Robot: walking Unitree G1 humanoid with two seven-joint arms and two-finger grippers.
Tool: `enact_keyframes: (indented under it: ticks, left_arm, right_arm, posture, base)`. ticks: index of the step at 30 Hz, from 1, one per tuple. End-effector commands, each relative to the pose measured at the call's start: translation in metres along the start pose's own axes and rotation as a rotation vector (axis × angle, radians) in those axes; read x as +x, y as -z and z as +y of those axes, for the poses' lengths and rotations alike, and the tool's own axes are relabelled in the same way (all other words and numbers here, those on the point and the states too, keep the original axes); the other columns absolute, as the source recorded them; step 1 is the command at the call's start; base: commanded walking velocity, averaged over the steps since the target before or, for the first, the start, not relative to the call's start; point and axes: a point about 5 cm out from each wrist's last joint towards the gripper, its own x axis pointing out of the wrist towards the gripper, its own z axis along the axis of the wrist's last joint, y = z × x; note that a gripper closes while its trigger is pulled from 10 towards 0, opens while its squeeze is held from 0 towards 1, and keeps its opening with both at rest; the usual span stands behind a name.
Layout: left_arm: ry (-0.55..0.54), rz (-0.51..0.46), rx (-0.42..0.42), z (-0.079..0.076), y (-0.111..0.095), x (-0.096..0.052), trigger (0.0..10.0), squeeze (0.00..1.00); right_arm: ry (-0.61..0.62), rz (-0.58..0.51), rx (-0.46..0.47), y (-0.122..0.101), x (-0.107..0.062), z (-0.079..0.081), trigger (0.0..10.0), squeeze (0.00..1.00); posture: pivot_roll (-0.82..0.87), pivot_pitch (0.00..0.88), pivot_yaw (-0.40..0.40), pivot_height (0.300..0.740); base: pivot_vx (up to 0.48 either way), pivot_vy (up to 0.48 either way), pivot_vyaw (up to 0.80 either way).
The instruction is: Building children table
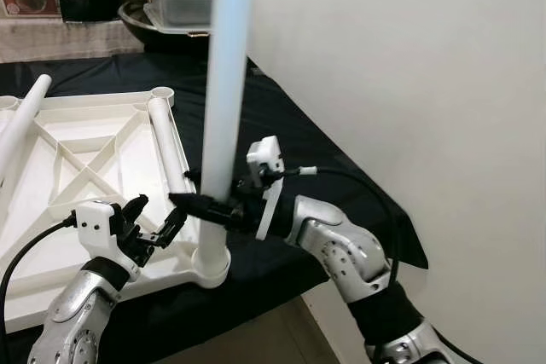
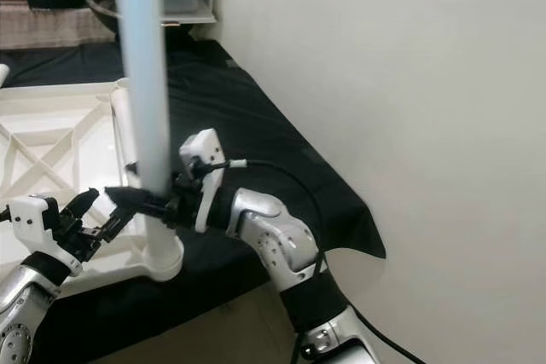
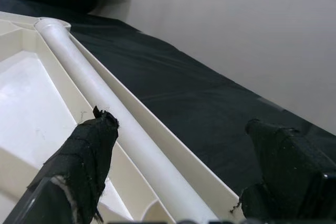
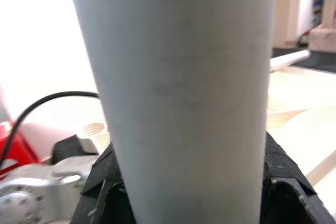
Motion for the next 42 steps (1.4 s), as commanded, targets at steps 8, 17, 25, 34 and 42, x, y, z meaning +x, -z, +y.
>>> enact_keyframes:
  ticks: [8,17,25,34,42]
  left_arm:
    - [0.01,0.003,-0.014,-0.003,0.002,-0.001,10.0,0.0]
    - [0.015,0.005,-0.014,-0.004,0.003,-0.001,10.0,0.0]
    - [0.013,0.005,-0.012,-0.002,0.002,0.0,10.0,0.0]
    - [0.005,0.002,-0.01,-0.001,0.001,-0.001,10.0,0.0]
    - [0.01,0.008,-0.009,-0.001,0.001,-0.002,10.0,0.0]
  right_arm:
    - [0.91,0.131,0.083,0.032,-0.046,-0.077,0.0,0.0]
    - [0.669,0.07,0.041,0.027,-0.025,-0.05,10.0,0.04]
    - [-0.055,-0.001,0.079,0.001,-0.011,0.001,10.0,0.0]
    - [-0.011,0.009,0.072,0.01,-0.009,-0.002,0.0,0.0]
    - [1.015,0.143,0.092,0.044,-0.052,-0.077,0.0,0.0]
  posture:
    - [0.16,0.0,-0.143,0.74]
    - [0.15,0.0,-0.135,0.74]
    - [0.15,0.0,-0.138,0.74]
    - [0.17,0.0,-0.141,0.74]
    - [0.16,0.0,-0.129,0.74]
  base:
    - [0.0,0.0,0.0]
    - [0.0,0.0,0.0]
    - [0.0,0.0,0.0]
    - [0.0,0.0,0.0]
    - [0.0,0.0,0.0]
